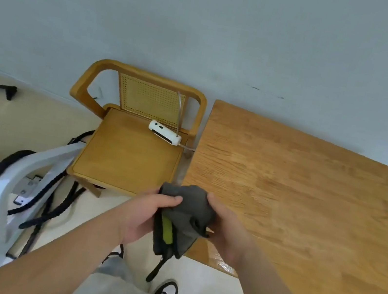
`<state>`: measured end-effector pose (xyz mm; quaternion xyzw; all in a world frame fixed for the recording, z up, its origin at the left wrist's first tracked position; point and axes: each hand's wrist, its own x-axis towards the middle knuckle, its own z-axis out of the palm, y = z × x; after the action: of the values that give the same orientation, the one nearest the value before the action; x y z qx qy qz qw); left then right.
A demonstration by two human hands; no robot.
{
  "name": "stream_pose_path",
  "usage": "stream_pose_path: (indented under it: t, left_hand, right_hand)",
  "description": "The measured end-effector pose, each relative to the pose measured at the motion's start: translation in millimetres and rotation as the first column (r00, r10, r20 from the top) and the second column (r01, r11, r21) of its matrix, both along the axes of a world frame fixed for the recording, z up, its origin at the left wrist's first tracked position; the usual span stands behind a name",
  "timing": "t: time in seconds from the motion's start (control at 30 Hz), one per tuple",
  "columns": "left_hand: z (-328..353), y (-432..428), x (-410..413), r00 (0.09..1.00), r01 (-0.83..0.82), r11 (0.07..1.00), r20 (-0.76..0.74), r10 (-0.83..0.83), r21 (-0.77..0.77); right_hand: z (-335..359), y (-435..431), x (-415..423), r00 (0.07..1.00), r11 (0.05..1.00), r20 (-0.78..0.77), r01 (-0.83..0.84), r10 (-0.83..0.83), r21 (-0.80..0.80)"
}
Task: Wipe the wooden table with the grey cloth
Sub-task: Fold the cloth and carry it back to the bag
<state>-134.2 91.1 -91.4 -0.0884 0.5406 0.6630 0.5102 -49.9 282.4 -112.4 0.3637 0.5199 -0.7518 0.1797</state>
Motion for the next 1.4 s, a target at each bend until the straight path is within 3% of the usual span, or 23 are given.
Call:
stream_pose_path:
  t: [0.1, 0.17, 0.3, 0.4, 0.57, 0.63, 0.7, 0.8, 0.93, 1.03, 1.2, 1.4]
  left_hand:
    - [16, -48, -4, 0.989, -0.133, 0.984, 0.083, 0.124, 0.120]
    - [18, -78, -6, 0.982, -0.186, 0.975, 0.059, 0.180, 0.123]
    - [14, -151, -20, 0.945, -0.326, 0.944, 0.006, 0.327, 0.052]
    - [5, -221, -26, 0.949, -0.313, 0.949, -0.025, 0.313, -0.029]
    - [-7, -342, -42, 0.930, -0.365, 0.931, -0.039, 0.366, 0.014]
    - [-6, -388, -54, 0.893, -0.446, 0.895, -0.067, 0.445, 0.000]
    - [-1, -426, -65, 0.843, -0.534, 0.844, -0.055, 0.536, 0.039]
    - [8, -466, -74, 0.732, -0.679, 0.730, -0.007, 0.682, 0.074]
    - [3, -506, -72, 0.613, -0.790, 0.612, 0.012, 0.790, 0.043]
    - [-7, -523, -65, 0.552, -0.833, 0.552, 0.020, 0.833, 0.025]
    - [-15, -548, -58, 0.421, -0.907, 0.419, -0.039, 0.906, -0.046]
    - [-13, -588, -50, 0.321, -0.944, 0.315, -0.048, 0.946, -0.103]
  right_hand:
    - [23, -41, -22, 0.994, 0.984, -0.088, -0.085, 0.071, -0.159]
    - [38, -72, -40, 0.984, 0.975, -0.118, -0.155, 0.137, -0.162]
    - [51, -145, -87, 0.960, 0.967, -0.119, -0.255, 0.255, 0.017]
    - [52, -214, -122, 0.941, 0.944, -0.125, -0.299, 0.316, 0.138]
    - [51, -331, -175, 0.867, 0.853, -0.148, -0.416, 0.477, 0.314]
    - [45, -372, -196, 0.827, 0.782, -0.118, -0.458, 0.549, 0.423]
    - [38, -408, -212, 0.810, 0.757, -0.089, -0.495, 0.580, 0.427]
    - [29, -453, -228, 0.820, 0.804, -0.051, -0.545, 0.571, 0.236]
    - [23, -501, -244, 0.729, 0.732, -0.069, -0.674, 0.681, 0.099]
    - [17, -527, -255, 0.685, 0.685, -0.034, -0.724, 0.728, 0.086]
    - [4, -573, -270, 0.532, 0.520, 0.008, -0.831, 0.847, 0.198]
    - [2, -630, -280, 0.443, 0.432, 0.032, -0.885, 0.896, 0.175]
